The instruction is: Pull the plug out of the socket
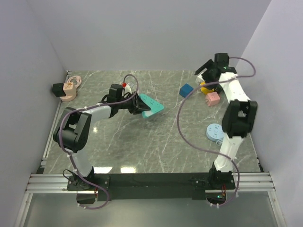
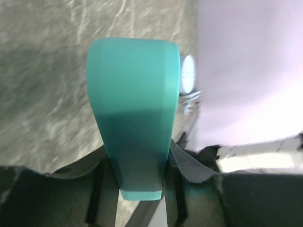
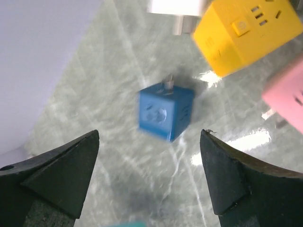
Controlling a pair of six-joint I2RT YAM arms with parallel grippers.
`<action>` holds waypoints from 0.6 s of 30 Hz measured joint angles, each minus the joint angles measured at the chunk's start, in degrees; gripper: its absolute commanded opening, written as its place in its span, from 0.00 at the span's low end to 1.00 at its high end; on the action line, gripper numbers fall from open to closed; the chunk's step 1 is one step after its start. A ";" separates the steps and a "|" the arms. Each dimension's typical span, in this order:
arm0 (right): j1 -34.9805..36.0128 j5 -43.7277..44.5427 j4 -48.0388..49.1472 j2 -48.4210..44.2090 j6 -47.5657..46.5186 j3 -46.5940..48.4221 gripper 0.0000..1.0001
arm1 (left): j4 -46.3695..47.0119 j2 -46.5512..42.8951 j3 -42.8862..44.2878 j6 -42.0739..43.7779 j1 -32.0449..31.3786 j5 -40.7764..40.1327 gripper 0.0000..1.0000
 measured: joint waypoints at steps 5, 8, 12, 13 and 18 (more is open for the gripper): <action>-0.07 -4.42 5.42 -21.16 -1.46 -17.62 0.90 | 10.36 2.71 -1.22 -9.75 -0.37 1.57 0.00; 0.94 -13.11 13.20 -31.65 -1.09 -31.74 0.88 | 16.41 5.07 -1.01 -16.44 -1.16 1.77 0.00; 6.23 -23.10 22.77 -36.83 0.85 -46.95 0.88 | 23.08 7.80 -0.66 -24.83 -2.75 1.70 0.00; 8.41 -24.94 25.46 -37.00 1.95 -50.01 0.88 | 25.70 8.59 -0.61 -27.85 -3.41 1.73 0.00; 16.79 -30.67 38.38 -37.05 8.41 -59.23 0.89 | 37.16 11.30 -0.72 -38.34 -5.33 1.70 0.00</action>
